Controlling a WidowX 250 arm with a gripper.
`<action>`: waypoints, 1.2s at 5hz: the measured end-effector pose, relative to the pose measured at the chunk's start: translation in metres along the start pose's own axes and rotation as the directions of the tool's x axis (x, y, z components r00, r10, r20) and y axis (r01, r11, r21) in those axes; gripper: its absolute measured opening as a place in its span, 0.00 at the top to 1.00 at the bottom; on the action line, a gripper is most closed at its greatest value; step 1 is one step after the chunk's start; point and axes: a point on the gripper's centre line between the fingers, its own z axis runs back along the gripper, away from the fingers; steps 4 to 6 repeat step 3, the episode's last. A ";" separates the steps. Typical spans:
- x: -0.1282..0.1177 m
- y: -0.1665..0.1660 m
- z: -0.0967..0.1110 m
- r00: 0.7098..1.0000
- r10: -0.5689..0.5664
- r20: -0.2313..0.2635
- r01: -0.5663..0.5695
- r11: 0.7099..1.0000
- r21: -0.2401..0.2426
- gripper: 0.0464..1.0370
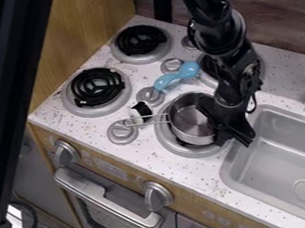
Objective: Move the silver pot from the lower left burner to the lower right burner
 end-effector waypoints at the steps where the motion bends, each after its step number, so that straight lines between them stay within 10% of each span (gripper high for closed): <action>1: 0.000 0.004 0.029 0.994 0.109 0.003 -0.109 0.994 0.004 0.53; 3: -0.013 0.005 0.073 0.989 0.151 0.008 -0.150 0.987 -0.064 0.04; 6: -0.013 0.005 0.073 0.989 0.151 0.008 -0.150 0.987 -0.064 0.04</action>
